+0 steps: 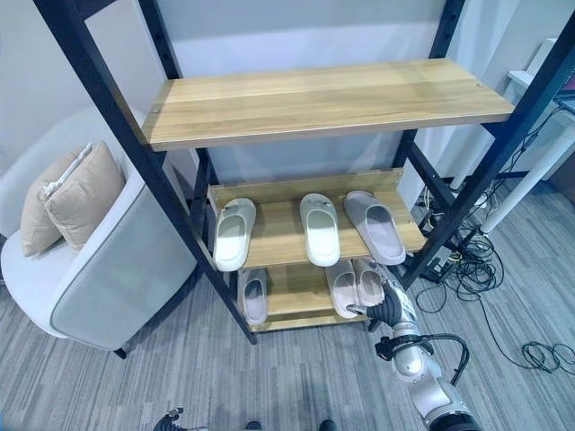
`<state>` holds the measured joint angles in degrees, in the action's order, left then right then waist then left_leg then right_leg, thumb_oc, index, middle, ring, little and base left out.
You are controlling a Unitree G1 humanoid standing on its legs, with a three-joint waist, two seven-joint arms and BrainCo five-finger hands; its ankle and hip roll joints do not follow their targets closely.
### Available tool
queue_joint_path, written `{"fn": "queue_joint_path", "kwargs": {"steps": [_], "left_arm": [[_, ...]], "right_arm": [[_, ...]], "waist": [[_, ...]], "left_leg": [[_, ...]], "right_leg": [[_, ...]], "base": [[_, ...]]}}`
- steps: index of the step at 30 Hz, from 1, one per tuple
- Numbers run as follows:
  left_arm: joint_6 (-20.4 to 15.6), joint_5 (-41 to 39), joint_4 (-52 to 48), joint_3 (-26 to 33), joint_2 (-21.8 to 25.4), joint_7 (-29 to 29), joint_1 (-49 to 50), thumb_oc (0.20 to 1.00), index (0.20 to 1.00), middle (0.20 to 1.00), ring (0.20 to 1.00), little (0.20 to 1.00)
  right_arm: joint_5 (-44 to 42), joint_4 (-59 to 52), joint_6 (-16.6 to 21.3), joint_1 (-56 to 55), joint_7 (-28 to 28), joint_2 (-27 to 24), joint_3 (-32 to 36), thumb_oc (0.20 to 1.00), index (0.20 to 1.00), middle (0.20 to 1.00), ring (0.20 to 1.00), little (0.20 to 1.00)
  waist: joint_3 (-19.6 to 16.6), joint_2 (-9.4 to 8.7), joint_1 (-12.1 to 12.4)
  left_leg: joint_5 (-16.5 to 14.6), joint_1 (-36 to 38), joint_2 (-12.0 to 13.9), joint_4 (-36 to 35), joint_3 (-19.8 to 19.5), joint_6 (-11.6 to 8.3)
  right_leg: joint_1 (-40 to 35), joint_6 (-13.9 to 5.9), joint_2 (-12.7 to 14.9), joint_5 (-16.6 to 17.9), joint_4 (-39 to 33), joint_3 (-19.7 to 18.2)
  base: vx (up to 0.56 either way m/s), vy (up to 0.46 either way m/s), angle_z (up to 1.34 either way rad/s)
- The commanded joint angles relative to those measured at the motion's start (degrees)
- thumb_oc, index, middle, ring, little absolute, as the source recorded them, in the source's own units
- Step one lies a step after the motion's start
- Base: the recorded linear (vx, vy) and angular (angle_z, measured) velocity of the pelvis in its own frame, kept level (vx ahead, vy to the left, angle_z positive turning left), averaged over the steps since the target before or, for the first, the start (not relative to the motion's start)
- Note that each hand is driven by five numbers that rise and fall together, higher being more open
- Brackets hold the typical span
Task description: Arrange the slippers neatly on the shoe rack.
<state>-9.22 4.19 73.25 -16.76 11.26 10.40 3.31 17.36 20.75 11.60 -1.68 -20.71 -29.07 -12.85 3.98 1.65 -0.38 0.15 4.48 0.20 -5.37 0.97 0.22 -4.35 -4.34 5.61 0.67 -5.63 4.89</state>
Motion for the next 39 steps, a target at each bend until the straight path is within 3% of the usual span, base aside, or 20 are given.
{"fn": "queue_joint_path", "kwargs": {"steps": [1, 13, 26, 31, 34, 39], "left_arm": [[-0.9, 2.7, 4.3, 0.0, -1.2, 0.9, -4.6, 1.000, 1.000, 1.000, 1.000, 1.000], [-1.2, 4.2, 2.7, -2.7, -0.8, 1.1, -6.2, 1.000, 1.000, 1.000, 1.000, 1.000], [-2.3, 1.4, 1.4, -7.1, -0.8, 2.2, -9.7, 1.000, 1.000, 1.000, 1.000, 1.000], [-3.0, -1.1, 0.9, -8.7, -0.2, 4.2, -11.3, 1.000, 1.000, 1.000, 1.000, 1.000], [-3.2, -2.1, 1.0, -9.2, 0.2, 4.8, -11.9, 1.000, 1.000, 1.000, 1.000, 1.000], [-3.3, -2.3, 1.3, -9.6, 0.3, 5.0, -12.0, 1.000, 1.000, 1.000, 1.000, 1.000]], "right_arm": [[2.7, -2.6, 2.0, 2.0, -3.4, 0.0, 1.6, 1.000, 1.000, 1.000, 1.000, 1.000], [2.5, 0.4, 0.4, 12.9, -8.0, -3.0, 3.4, 1.000, 1.000, 1.000, 1.000, 1.000], [-6.5, 12.8, -0.2, 33.4, -11.5, -4.4, -0.3, 1.000, 1.000, 1.000, 1.000, 1.000], [-16.8, 23.2, 1.1, 42.5, -14.7, -5.8, 2.1, 1.000, 1.000, 1.000, 1.000, 1.000], [-22.1, 27.8, 2.1, 46.2, -13.7, -7.7, 1.4, 1.000, 1.000, 1.000, 1.000, 1.000], [-23.5, 30.2, 2.2, 49.6, -12.4, -9.9, -1.1, 1.000, 1.000, 1.000, 1.000, 1.000]], "waist": [[0.7, -1.36, 1.2], [2.5, -0.96, 2.8], [7.3, 0.18, 5.9], [8.1, 0.50, 7.0], [8.5, 0.57, 7.7], [9.1, 0.41, 8.4]], "left_leg": [[-2.7, 0.5, 4.3, 0.4, 0.4, -2.42], [-2.5, -2.1, 3.8, 0.4, -1.2, -2.50], [0.8, -11.0, 2.8, 0.4, -3.3, -2.81], [2.0, -15.3, 2.2, 0.4, -4.4, -3.64], [2.5, -17.0, 1.9, 0.4, -4.8, -4.11], [3.0, -18.9, 1.6, 0.4, -5.4, -4.62]], "right_leg": [[-0.6, -4.10, 4.4, 0.0, 0.6, 1.5], [0.8, -4.18, 4.4, -0.1, 0.6, 3.0], [8.2, -4.31, 5.1, 2.0, 0.6, 3.8], [11.3, -4.42, 5.6, 2.8, 0.6, 5.0], [12.3, -4.58, 5.8, 3.2, 0.6, 6.1], [13.3, -4.90, 6.2, 3.4, 0.6, 7.4]], "base": [[0.00, 0.000, 0.00], [0.01, 0.000, 0.06], [-0.05, 0.007, 0.08], [0.01, 0.005, 0.06], [0.01, 0.014, 0.21], [0.03, 0.015, 0.12]]}}
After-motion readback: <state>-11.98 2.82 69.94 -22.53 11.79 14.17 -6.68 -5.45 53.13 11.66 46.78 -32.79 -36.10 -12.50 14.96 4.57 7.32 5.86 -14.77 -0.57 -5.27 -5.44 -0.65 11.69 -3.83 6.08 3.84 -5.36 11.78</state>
